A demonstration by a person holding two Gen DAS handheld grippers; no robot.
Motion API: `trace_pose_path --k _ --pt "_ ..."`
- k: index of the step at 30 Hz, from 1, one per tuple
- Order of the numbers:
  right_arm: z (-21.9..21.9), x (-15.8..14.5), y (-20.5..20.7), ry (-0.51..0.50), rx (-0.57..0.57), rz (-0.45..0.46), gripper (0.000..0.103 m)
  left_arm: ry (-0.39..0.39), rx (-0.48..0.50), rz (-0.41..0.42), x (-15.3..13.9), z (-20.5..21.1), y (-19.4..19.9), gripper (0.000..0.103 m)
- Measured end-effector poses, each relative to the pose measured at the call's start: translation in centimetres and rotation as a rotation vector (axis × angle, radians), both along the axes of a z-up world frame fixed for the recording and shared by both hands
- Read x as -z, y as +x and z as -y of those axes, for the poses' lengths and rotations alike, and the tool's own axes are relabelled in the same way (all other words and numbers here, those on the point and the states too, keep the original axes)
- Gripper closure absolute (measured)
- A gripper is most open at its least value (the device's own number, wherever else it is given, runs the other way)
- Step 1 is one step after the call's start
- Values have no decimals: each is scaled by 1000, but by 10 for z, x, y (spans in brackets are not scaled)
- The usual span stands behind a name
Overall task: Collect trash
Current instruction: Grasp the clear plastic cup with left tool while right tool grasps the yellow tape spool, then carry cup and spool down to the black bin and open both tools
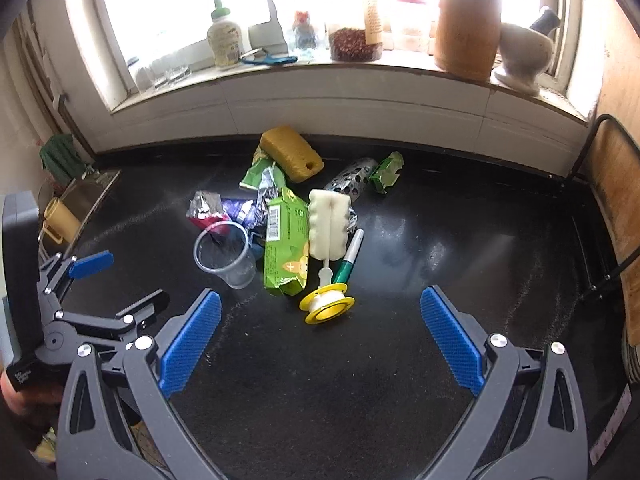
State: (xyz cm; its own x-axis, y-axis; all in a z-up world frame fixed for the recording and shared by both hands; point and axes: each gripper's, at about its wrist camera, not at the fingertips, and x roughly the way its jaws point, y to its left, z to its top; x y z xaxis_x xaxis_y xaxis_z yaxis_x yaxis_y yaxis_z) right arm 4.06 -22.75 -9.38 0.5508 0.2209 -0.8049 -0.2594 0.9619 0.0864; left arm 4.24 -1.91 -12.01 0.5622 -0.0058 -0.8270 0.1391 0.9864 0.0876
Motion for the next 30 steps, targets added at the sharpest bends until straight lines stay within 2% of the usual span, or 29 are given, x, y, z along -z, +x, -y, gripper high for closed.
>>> trace_pose_path --k 2,4,6,9,13,15,18,20,23,30 --pt "-2 28 9 -26 -51 -23 6 15 31 12 27 3 10 7" --pt "-4 54 20 -35 -86 -59 7 -4 42 -22 50 3 24 7" --pt "-7 79 30 -34 -119 -98 9 -4 54 -18 65 6 35 7" --pt "-13 100 41 -22 -160 -126 10 19 82 -18 80 13 47 7" --pt "-15 115 53 -18 -175 -156 19 38 107 -8 90 19 61 7" --pt "-14 119 57 -19 -187 -163 22 19 107 -10 91 18 69 10" --pt "-13 121 62 -26 -209 -182 47 20 114 -19 95 17 79 27" --pt "-10 118 60 -10 -210 -175 47 8 113 -33 96 16 81 55" --pt "-6 106 56 -3 -206 -164 47 -2 81 -41 94 10 81 56" --pt "-4 63 36 -3 -184 -113 47 -9 20 -15 59 -6 47 56"
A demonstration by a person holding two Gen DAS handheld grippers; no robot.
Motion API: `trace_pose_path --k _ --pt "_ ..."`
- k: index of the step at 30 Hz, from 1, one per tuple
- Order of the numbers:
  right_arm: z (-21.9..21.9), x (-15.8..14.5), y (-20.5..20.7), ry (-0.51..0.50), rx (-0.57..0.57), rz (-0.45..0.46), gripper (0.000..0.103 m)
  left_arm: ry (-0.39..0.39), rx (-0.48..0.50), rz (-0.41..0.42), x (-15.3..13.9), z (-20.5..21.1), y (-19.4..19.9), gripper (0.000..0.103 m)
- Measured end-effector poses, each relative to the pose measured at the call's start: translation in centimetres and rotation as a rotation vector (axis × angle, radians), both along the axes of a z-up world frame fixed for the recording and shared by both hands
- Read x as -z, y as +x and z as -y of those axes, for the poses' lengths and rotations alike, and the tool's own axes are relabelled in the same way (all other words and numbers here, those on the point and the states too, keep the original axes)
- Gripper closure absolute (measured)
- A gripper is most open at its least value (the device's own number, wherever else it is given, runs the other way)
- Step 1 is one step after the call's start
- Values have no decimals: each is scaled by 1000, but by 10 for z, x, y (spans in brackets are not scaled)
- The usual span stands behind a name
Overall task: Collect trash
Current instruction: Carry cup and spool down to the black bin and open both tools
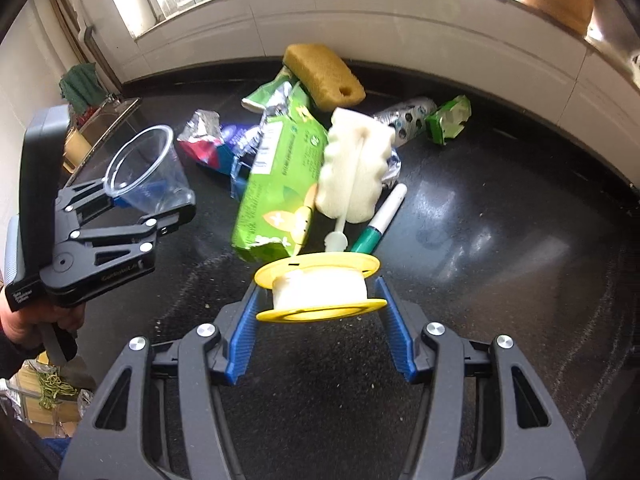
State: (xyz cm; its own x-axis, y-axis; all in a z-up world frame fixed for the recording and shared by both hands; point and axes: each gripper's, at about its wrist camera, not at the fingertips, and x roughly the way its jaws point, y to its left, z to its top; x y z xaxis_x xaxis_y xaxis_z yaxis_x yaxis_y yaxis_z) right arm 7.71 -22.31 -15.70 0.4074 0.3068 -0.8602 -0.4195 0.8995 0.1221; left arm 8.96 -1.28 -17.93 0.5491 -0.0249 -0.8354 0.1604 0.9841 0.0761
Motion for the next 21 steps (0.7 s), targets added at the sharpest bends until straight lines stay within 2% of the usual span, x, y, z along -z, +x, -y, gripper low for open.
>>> trace_pose_path --k 5,8,11,15,19,21 --pt "-28 -24 -13 -6 -50 22 47 -42 -85 35 -32 -36 -45 56" --pt "-76 -34 -27 -2 -148 31 47 -42 -168 58 -47 -69 -83 56" --pt "-136 -32 -48 12 -270 19 47 -24 -292 64 -51 -117 -129 56" --pt "-238 -23 -97 37 -499 -22 47 34 -468 21 -34 -183 -210 56" --pt "-336 -7 -158 70 -727 -97 47 -3 -663 -75 0 -247 -298 56" --pt "-379 3 -189 68 -815 -137 47 -27 -723 -108 18 -268 -325 56"
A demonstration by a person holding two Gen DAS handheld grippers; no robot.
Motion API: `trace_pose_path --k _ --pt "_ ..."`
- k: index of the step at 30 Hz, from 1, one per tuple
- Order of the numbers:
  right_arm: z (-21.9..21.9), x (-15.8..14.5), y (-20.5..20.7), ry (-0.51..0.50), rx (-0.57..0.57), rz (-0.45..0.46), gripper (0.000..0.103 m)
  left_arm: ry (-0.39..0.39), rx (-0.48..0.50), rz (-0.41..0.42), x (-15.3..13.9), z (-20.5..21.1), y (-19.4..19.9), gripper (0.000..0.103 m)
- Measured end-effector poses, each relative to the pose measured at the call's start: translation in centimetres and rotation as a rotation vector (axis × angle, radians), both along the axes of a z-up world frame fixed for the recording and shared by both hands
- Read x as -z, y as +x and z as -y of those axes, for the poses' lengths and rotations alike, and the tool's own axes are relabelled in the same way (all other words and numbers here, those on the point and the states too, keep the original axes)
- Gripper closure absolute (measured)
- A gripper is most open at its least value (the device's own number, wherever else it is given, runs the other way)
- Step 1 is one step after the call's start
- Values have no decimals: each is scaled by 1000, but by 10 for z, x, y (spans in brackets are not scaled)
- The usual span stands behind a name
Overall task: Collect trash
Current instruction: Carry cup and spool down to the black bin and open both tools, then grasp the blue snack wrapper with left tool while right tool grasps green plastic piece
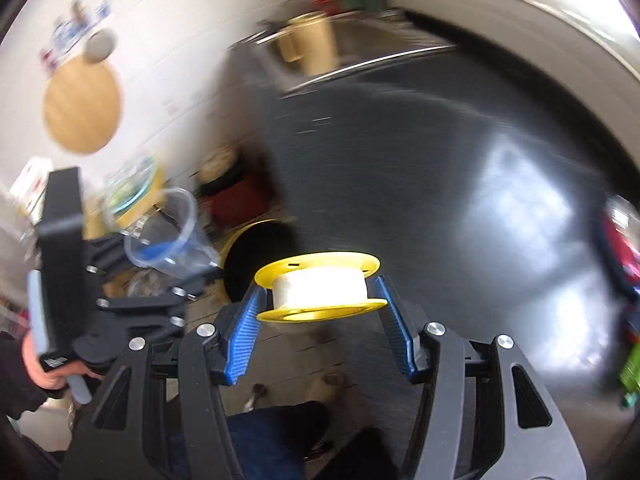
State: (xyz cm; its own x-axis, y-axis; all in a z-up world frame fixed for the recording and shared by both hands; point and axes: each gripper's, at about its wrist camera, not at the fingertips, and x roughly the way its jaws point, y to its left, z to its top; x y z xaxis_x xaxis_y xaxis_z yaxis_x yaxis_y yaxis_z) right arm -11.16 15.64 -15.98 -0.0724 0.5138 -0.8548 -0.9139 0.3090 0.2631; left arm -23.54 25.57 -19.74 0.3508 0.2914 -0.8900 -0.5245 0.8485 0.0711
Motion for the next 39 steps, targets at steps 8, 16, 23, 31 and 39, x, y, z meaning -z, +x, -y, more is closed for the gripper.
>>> trace_pose_path --k 8,16,23,31,39 --pt "-130 66 -63 -134 -143 -93 47 -157 -173 1 87 -85 -64 56" --pt "-178 126 -62 -237 -148 -100 47 -232 -207 3 139 -121 -73 55" --pt "-189 146 -55 -271 -142 -85 30 -234 -205 -17 154 -134 -67 32" --pt "-117 70 -32 -165 -56 -49 16 -124 -194 -34 106 -122 -67 14" --pt "52 -52 50 -73 386 136 7 -2 22 48 -13 -32 10 7"
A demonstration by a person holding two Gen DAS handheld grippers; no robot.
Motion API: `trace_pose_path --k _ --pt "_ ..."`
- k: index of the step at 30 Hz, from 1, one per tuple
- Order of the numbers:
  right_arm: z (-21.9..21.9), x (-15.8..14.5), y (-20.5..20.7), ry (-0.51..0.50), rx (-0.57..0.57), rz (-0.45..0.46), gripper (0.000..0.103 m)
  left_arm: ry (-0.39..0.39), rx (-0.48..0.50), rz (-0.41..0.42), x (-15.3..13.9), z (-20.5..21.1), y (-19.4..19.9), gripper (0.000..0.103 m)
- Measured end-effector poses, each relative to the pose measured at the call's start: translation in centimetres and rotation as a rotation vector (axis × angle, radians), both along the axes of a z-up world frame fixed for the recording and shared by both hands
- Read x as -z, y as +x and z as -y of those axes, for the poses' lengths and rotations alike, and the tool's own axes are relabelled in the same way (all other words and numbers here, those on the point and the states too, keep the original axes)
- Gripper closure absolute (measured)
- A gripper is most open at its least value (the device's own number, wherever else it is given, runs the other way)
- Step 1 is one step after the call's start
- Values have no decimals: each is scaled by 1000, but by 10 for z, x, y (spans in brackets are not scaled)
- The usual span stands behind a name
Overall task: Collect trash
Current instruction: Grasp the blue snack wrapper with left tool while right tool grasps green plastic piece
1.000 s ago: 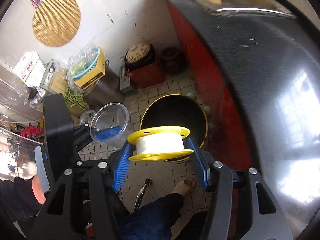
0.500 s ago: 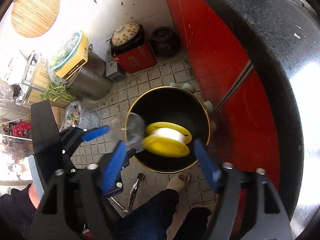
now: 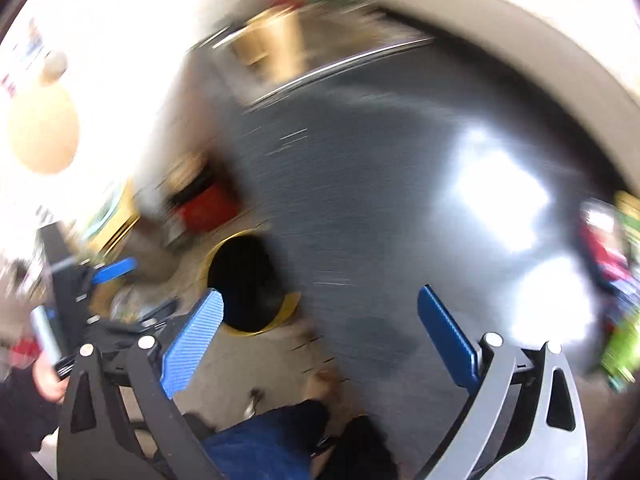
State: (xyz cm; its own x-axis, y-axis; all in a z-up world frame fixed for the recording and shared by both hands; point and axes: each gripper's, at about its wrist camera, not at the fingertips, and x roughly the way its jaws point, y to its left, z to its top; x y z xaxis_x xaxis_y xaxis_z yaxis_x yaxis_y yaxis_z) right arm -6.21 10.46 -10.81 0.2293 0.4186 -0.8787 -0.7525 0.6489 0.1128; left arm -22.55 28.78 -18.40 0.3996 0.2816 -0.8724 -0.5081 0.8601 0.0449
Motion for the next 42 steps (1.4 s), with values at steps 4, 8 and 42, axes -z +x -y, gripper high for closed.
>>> trace_pose_path --k 4,8,42 --pt "95 -33 41 -11 251 88 7 43 210 47 -39 65 78 7" --pt "196 -54 69 -12 454 145 7 81 448 109 -65 141 157 7" --pt "376 65 333 34 812 -106 20 -165 178 -108 33 238 439 7"
